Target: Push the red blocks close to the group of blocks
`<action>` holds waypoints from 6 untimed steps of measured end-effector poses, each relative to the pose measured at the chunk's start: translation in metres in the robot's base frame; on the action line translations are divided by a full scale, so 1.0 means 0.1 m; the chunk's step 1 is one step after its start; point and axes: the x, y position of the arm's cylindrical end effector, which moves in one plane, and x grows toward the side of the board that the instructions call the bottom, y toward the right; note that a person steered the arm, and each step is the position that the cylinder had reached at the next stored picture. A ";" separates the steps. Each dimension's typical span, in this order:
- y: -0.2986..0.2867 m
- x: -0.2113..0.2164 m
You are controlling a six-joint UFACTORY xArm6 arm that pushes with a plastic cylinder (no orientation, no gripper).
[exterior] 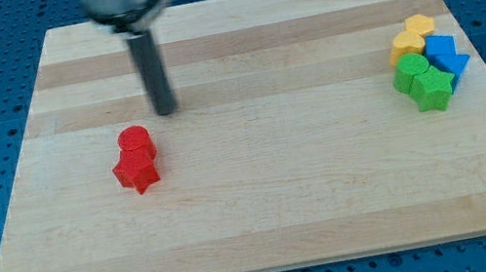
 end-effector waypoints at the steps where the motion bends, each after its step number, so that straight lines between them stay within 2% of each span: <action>1: -0.81 0.12; 2: -1.05 0.47; 3: -0.73 0.61; 5: 1.14 0.40; 6: 1.00 0.40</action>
